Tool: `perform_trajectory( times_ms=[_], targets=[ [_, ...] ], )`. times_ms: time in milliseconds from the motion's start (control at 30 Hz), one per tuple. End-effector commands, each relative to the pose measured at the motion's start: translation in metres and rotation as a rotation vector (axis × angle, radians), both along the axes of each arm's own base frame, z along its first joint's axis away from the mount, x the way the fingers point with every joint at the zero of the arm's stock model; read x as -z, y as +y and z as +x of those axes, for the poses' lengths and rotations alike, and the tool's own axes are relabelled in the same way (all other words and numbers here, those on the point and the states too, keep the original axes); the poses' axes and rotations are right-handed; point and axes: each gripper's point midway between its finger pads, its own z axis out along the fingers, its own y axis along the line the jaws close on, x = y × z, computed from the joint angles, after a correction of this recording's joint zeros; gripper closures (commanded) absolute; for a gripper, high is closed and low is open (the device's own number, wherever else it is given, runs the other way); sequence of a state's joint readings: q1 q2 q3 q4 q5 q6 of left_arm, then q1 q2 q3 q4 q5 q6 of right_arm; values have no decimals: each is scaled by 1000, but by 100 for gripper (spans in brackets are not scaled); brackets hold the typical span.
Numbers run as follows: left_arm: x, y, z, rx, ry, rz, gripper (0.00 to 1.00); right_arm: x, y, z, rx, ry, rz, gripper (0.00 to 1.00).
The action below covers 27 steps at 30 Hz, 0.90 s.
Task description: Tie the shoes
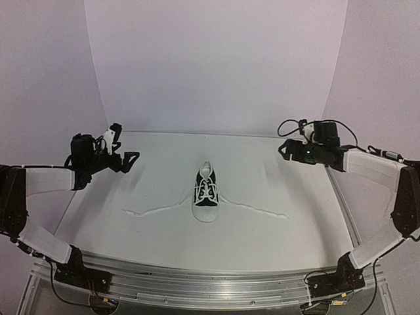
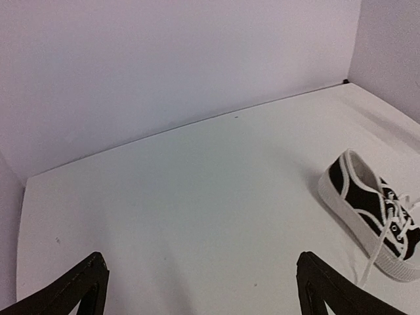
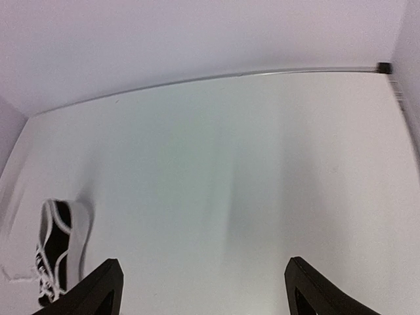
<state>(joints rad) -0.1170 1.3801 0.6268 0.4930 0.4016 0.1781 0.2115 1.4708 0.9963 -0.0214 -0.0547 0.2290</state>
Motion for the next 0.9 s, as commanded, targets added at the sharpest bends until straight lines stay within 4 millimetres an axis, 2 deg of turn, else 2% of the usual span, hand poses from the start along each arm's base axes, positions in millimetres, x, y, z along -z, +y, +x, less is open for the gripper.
perform_trajectory(
  times_ms=[0,100,133,233,367,533,633,700,867],
  targets=[
    [54,-58,-61,364,329,201,0,47,62,-60,-175,316,-126,13],
    [75,-66,-104,592,353,333,1,68,74,-91,-225,432,-258,15],
    [81,-64,-112,638,356,374,0,75,82,-101,-262,470,-288,17],
    [102,-58,-137,794,391,501,3,97,86,-133,-330,617,-365,22],
    [126,-59,-136,829,472,601,3,121,81,-150,-340,712,-391,19],
    [143,-71,-123,813,449,669,4,137,74,-142,-336,721,-477,18],
    [157,-70,-117,809,466,704,11,149,76,-140,-366,741,-498,18],
    [165,-67,-115,802,490,726,19,156,79,-138,-388,746,-504,19],
    [175,-65,-115,817,543,733,30,168,87,-131,-420,734,-499,22]
  ],
)
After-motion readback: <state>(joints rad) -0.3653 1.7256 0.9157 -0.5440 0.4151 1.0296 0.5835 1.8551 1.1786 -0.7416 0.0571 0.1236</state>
